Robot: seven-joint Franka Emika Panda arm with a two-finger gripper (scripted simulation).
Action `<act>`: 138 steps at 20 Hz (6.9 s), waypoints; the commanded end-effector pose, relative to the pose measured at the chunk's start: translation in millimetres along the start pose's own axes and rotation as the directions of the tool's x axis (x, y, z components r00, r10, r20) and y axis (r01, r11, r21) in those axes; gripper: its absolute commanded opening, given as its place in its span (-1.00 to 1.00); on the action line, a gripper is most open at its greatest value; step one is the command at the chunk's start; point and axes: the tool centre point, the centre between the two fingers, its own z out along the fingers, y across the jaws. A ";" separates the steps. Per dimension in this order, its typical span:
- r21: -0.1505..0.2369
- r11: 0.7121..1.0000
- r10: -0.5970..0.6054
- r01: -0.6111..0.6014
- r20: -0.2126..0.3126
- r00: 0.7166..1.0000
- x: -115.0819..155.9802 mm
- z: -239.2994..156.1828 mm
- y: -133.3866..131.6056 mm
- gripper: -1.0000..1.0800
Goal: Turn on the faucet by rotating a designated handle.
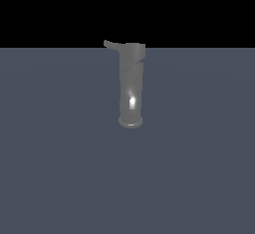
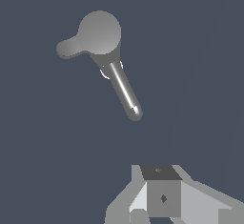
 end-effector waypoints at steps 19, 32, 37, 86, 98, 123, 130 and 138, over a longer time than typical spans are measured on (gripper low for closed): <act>-0.005 0.886 0.463 -0.463 -0.029 0.886 93.4 47.7 -65.1 -1.00; 0.010 0.709 0.705 -0.705 -0.034 0.709 146.1 96.6 -106.3 -1.00; 0.017 0.623 0.782 -0.782 -0.032 0.623 164.4 118.9 -121.6 -1.00; 0.035 0.445 0.896 -0.895 -0.018 0.445 132.3 167.1 -133.0 -1.00; 0.032 0.444 0.896 -0.896 -0.019 0.443 108.6 167.6 -101.8 -1.00; 0.027 0.498 0.867 -0.866 -0.018 0.498 88.9 168.2 -50.3 -1.00; 0.028 0.473 0.881 -0.880 -0.019 0.473 123.3 166.8 -18.6 -1.00; 0.029 0.446 0.895 -0.895 -0.020 0.446 159.2 165.2 16.2 -1.00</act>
